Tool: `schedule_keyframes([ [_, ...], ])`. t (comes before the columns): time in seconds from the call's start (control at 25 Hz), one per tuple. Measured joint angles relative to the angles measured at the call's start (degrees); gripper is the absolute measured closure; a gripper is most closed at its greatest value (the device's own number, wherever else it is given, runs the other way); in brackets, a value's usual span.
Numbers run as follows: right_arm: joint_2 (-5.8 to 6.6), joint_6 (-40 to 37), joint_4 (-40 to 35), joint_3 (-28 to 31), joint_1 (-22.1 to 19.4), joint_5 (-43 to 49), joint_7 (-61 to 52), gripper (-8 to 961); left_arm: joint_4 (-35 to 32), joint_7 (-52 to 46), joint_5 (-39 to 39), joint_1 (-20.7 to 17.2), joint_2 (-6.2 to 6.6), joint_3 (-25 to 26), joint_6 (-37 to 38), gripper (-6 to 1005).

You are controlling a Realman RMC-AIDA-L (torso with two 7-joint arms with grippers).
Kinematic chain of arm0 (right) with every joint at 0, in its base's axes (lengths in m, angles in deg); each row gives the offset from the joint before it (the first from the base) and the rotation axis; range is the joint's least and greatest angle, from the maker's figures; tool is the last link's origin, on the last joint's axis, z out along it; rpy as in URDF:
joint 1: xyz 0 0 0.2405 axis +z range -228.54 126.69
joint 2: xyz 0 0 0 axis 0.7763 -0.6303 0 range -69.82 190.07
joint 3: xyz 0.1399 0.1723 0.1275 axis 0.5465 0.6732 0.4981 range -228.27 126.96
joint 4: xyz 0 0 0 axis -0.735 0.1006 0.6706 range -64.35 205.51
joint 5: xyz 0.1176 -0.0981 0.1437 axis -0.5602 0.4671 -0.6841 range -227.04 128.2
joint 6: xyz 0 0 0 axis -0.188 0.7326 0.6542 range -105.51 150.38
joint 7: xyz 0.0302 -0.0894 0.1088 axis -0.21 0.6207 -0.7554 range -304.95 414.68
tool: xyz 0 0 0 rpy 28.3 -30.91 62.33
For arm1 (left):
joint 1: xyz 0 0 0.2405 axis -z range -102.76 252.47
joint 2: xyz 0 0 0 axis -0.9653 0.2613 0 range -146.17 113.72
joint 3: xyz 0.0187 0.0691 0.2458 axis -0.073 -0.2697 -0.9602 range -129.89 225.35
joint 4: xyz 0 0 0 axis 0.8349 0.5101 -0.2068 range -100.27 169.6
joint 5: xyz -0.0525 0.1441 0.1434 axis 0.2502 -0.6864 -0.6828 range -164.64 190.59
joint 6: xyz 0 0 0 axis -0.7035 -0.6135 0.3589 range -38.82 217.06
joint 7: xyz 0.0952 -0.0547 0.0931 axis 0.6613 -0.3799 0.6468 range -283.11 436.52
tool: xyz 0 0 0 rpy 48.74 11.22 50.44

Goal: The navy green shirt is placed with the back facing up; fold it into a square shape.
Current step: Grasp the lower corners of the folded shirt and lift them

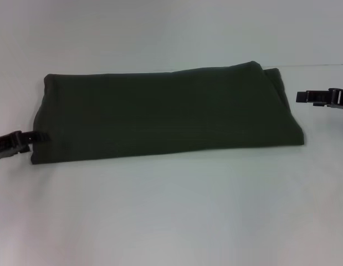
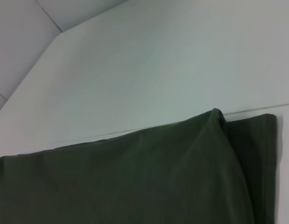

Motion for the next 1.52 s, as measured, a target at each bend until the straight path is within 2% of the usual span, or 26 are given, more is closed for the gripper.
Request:
schedule_keyframes([
  [0.68,-0.34,0.25,0.1,0.01,0.35,0.04,0.03,266,-0.04,0.27,-0.32,-0.19,-0.25,0.47,-0.2,247],
  [1.04,-0.34,0.85,0.09,0.01,0.44,0.36,0.1,266,0.1,1.27,-0.33,-0.53,-1.32,0.11,-0.84,247],
  [1.52,-0.41,1.18,0.09,0.0,0.94,0.43,0.18,266,0.07,1.15,-0.31,-0.17,-1.55,-0.04,1.6,247],
])
